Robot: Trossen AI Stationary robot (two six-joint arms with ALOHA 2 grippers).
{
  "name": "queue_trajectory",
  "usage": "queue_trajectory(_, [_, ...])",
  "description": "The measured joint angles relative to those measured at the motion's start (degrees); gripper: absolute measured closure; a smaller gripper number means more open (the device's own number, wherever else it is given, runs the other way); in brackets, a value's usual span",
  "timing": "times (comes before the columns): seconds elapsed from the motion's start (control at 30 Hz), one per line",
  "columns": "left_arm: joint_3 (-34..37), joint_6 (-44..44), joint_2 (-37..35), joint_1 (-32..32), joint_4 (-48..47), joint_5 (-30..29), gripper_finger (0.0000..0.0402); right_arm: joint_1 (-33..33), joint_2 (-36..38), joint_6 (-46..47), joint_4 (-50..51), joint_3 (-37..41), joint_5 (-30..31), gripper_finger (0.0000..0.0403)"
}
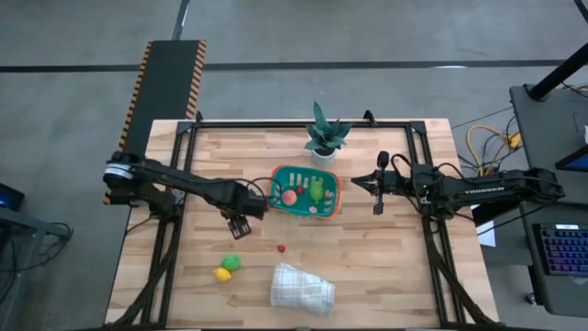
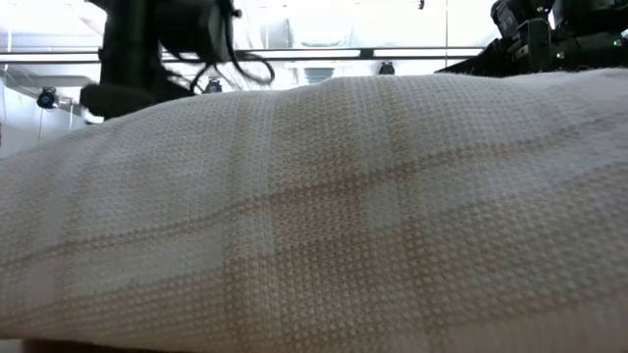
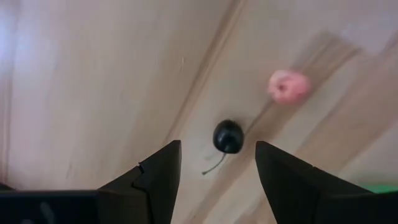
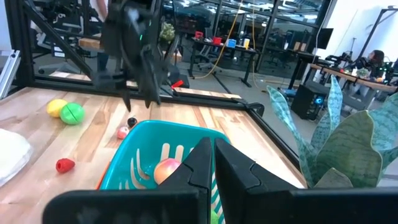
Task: Build produce basket
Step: Put the black cherry into the blue basket
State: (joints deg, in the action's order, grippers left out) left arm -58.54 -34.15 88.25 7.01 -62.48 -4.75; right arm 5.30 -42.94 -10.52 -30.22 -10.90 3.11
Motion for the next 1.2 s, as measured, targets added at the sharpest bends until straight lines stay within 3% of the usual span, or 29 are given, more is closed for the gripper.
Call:
queue_trajectory(0.43, [0.83,1.52,9.82,0.68,1.04,1.22,0.021,0.0,0.0,0.0,0.11,0.22,0.0,0.0394])
queue_trajectory(0.9, [1.18,5.18,10.29,0.82,5.02,1.63,0.021,0.0,-0.02,0.0,0.15,0.22,0.0,0.0394])
queue_trajectory(1.2, [1.71,13.25,10.27,1.35,4.92,1.79,0.021,0.0,-0.01,0.0,0.15,0.22,0.0,0.0394])
